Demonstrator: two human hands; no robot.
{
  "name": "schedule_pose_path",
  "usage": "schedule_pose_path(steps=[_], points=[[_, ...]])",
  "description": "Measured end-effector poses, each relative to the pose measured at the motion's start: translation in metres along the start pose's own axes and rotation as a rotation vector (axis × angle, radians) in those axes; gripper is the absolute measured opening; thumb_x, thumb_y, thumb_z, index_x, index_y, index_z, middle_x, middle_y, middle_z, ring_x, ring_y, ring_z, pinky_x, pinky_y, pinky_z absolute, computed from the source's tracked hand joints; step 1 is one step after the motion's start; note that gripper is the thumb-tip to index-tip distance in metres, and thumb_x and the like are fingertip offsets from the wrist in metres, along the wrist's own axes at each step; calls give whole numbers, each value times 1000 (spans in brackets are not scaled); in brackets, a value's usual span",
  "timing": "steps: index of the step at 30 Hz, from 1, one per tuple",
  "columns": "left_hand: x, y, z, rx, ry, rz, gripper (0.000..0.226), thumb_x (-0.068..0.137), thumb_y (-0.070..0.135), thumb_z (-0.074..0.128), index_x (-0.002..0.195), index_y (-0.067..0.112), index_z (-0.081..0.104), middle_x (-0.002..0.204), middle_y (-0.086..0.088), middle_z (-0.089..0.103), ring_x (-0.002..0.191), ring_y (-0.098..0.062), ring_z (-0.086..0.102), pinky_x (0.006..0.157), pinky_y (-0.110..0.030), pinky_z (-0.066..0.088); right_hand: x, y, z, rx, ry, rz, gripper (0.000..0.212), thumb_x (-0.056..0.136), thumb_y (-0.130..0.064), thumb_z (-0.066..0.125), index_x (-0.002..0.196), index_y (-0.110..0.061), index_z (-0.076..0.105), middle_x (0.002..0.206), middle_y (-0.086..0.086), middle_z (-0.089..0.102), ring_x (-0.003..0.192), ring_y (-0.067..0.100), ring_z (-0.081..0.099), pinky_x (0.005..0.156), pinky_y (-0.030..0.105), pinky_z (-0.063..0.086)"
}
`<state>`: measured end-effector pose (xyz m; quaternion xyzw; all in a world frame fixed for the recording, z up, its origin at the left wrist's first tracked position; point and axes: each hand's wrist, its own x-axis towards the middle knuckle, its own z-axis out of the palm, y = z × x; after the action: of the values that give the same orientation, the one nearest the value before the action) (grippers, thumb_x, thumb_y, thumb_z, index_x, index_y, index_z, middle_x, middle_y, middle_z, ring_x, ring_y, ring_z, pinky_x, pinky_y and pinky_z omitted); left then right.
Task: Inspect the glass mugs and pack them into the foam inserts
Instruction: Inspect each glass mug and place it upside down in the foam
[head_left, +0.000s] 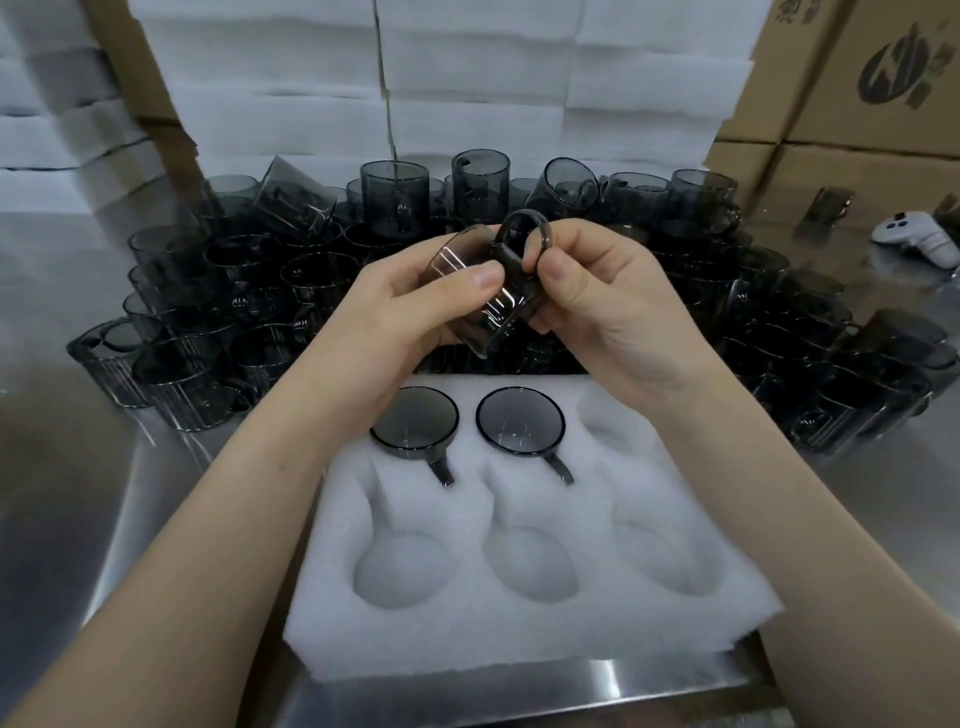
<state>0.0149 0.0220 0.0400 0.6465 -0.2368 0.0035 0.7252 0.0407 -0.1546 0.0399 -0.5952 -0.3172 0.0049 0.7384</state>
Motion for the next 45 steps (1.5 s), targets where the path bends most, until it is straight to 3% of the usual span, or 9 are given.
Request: schedule_pose_path(steps=[5,11,17,23,26,29,33,40,45], points=[[-1,2,2,13,39,-58,50,81,19,64,129,7,59,99,-3,68,88,-15,68,72,-29,54,0,-2,-1,-39,-49,55,26,82,-38,52,78,-12,51,70,-13,55,65,6,43,60,24,30],[-5,5,5,146,101,-76,66,69,18,83,131,17,60,112,2,70,105,-14,66,85,-35,53,3,-7,-6,-38,-91,223,38,92,-31,47,58,-20,59,66,-5,47,66,13,39,61,27,31],[-5,2,5,587,206,113,68,70,17,86,129,34,56,109,3,58,96,-7,62,91,-15,47,2,-2,-6,-135,-77,346,36,88,-27,52,53,-18,48,57,-1,37,53,14,33,59,30,28],[-6,-1,2,931,187,350,73,71,4,81,138,16,54,112,1,51,98,0,46,94,-8,36,2,7,-6,-337,-44,328,47,94,-46,47,54,-24,55,63,9,36,54,14,32,58,29,29],[-5,-1,2,869,217,352,75,72,4,81,139,17,52,114,3,51,101,-2,49,96,-16,42,2,7,-5,-322,-44,241,41,95,-40,45,63,-20,60,67,9,46,52,11,34,56,25,32],[-6,1,3,726,248,298,75,71,13,81,139,23,51,116,6,55,105,-5,55,98,-23,46,1,4,-6,-229,-47,186,33,98,-30,43,75,-13,58,67,-12,58,51,8,38,56,23,35],[-6,1,6,439,305,186,76,73,6,83,138,28,49,114,-1,64,99,-16,65,85,-18,53,1,-5,-9,-97,-3,92,9,93,-18,49,85,-14,49,69,-1,52,52,13,47,56,24,42],[-5,-1,5,452,356,175,76,65,23,87,132,30,52,110,5,66,95,-6,67,83,-21,54,-3,-4,-3,-465,135,-110,8,83,-15,69,86,-17,63,69,9,54,48,11,51,49,23,45],[-4,-2,7,476,378,153,70,58,36,86,123,34,59,105,12,68,94,-4,67,82,-20,54,-4,-4,-2,-680,185,-232,10,87,-13,68,84,-23,66,75,-6,64,47,10,55,45,22,45]])
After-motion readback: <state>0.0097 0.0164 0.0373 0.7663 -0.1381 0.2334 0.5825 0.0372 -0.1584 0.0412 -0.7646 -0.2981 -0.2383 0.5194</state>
